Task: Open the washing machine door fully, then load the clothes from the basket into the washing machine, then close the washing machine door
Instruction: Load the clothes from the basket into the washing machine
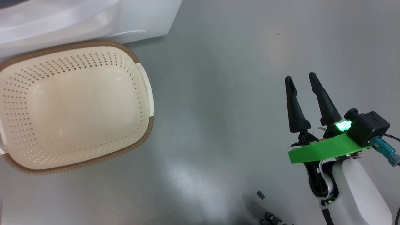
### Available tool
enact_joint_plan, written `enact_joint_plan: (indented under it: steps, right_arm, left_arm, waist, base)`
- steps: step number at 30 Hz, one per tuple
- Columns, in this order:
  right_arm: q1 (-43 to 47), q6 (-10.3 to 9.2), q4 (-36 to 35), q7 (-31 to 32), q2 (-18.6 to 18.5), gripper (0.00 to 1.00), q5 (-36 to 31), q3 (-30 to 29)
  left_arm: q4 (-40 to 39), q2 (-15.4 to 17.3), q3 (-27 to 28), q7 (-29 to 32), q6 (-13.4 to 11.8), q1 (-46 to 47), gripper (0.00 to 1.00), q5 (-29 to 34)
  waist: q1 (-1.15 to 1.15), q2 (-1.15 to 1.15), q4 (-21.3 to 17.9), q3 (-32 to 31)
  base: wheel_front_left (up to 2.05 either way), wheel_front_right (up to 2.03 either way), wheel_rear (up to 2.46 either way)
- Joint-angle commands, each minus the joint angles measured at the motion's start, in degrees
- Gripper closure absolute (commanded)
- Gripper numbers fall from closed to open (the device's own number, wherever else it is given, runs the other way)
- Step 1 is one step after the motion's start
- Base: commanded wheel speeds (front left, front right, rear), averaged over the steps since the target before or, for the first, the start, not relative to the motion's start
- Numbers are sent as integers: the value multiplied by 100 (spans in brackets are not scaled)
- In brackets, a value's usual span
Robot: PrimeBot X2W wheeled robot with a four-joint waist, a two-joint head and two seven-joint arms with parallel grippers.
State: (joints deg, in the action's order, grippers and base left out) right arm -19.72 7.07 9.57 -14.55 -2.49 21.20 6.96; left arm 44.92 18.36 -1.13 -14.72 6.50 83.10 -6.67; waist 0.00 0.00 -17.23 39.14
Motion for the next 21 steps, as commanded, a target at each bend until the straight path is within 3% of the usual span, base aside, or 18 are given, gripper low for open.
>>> enact_joint_plan:
  steps: [1,4,9,12,13,14,21]
  right_arm:
    - [-35,42,-151,-45,-39,0,16,97]
    - [-68,42,-174,-45,-39,0,36,123]
    - [-62,42,-190,-45,-39,0,60,155]
    - [-43,42,-186,-45,-39,0,63,160]
    - [-36,42,-183,-45,-39,0,63,163]
    - [-31,42,-182,-45,-39,0,65,164]
    - [-39,42,-163,-45,-39,0,87,226]
  left_arm:
    - [-379,239,76,-28,-44,-94,100,90]
    - [-766,245,172,-28,-77,-312,100,155]
    - [-108,247,244,-28,-53,-533,100,143]
    - [377,237,247,-28,-40,-487,65,125]
    - [619,236,230,-28,-30,-446,38,119]
    - [784,249,173,-28,-19,-388,0,156]
    - [1681,219,57,-28,16,-66,0,130]
  waist:
    - [0,0,-3,27]
    - [0,0,-8,63]
    - [0,0,6,69]
    - [0,0,29,54]
    - [0,0,38,44]
    - [0,0,48,39]
    - [0,0,114,-25]
  base:
    - [0,0,0]
    - [0,0,0]
    - [0,0,0]
    - [0,0,0]
    - [0,0,0]
    - [0,0,0]
    - [0,0,0]
